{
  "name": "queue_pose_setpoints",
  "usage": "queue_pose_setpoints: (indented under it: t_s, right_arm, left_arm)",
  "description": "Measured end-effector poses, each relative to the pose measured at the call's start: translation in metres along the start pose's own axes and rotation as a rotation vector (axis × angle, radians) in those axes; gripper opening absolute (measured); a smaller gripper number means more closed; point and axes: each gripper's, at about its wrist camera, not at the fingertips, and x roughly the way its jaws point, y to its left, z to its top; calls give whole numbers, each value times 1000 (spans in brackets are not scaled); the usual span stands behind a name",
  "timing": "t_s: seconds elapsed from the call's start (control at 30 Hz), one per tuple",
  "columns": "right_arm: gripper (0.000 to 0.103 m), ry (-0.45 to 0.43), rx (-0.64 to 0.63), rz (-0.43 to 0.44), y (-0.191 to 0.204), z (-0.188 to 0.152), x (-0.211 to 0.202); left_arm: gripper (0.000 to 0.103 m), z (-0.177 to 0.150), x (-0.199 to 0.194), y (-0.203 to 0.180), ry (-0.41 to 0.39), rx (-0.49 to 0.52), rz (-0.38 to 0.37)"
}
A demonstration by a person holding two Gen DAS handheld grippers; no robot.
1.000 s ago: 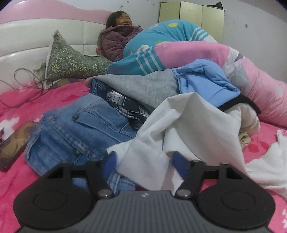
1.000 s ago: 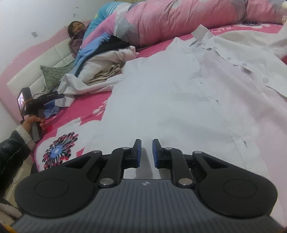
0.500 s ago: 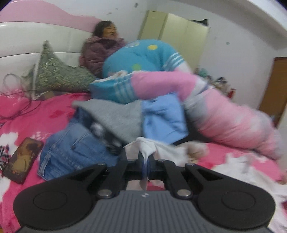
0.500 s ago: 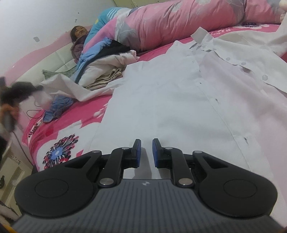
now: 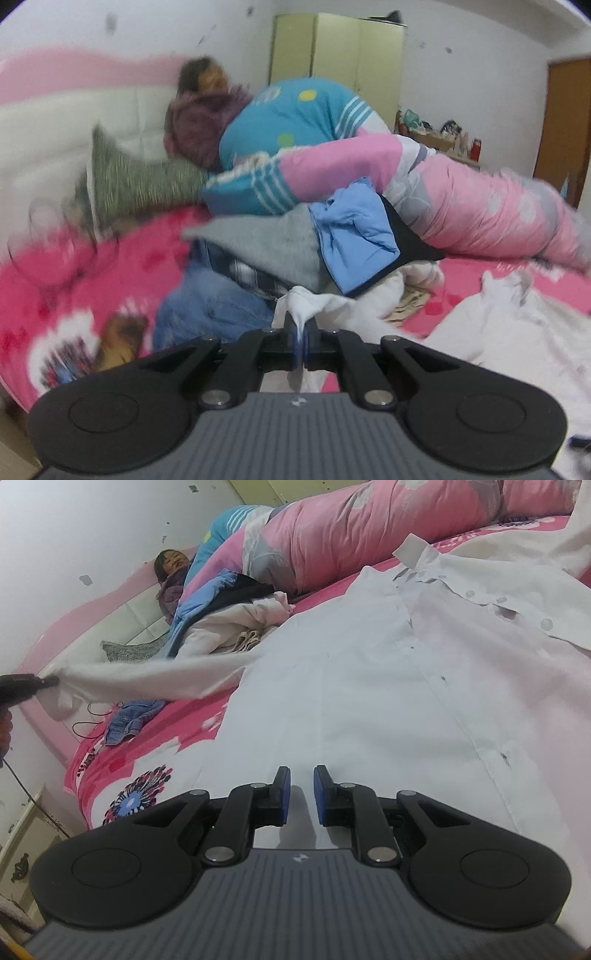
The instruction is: Fold clothes
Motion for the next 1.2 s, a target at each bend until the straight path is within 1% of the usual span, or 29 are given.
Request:
queue_pose_setpoints:
  t_s: [0.07,0.13,0.17,0.23,0.3,0.37,0.43,0.47,0.5,0.57,0.63,0.73,0.8,0.87,0.93,1.0,1.1,1.2]
  right_arm:
    - [13,1,-1,-4,1,0,0]
    - [13,3,-3,-11,2,0,1]
    - [13,3,-4,-15,3,0,2]
    - [13,4,-5,-22,4,0,3]
    - [13,3,-1,-28,5,-1,4]
    - [13,3,4,-32,6,-1,5]
    - [13,8,0,-36,6,0,5]
    - [13,11,-3,-38,7,1,5]
    - [13,13,-5,-40,7,1,6]
    - [13,17,-8,-41,6,2,6]
    - [13,20,-7,-40,5,2,6]
    - [13,22,-4,-40,5,3,6]
    - [13,23,-9,-44,6,3,6]
    - [13,26,-24,-54,9,4,5]
    - [14,20,-78,-84,18,6,2]
    - [14,9,-142,-114,28,7,-3]
    - [14,-2,-228,-147,41,6,-10]
    - [14,15,-260,-188,47,3,-12]
  left_arm:
    - [4,3,3,13,18,-60,-35]
    - [4,7,9,28,44,-104,-42]
    - [4,7,15,36,59,-109,-20]
    - [4,3,36,54,129,-119,39]
    - [11,-4,60,74,212,-135,105]
    - [25,-22,88,96,287,-150,199]
    - [24,-40,100,113,334,-181,254]
    - [25,-48,102,120,342,-201,261]
    - [27,-54,98,125,334,-216,253]
    - [38,-62,88,129,308,-229,249]
    - [38,-67,76,126,286,-216,263]
    - [40,-66,58,111,235,-183,224]
    - [44,-62,51,96,200,-154,183]
    - [48,-58,55,76,178,-118,125]
    - [50,-53,61,51,156,-78,55]
    - [54,-48,74,20,135,-33,-39]
    - [56,-45,109,-34,151,13,-168]
    - [54,-48,151,-91,178,70,-250]
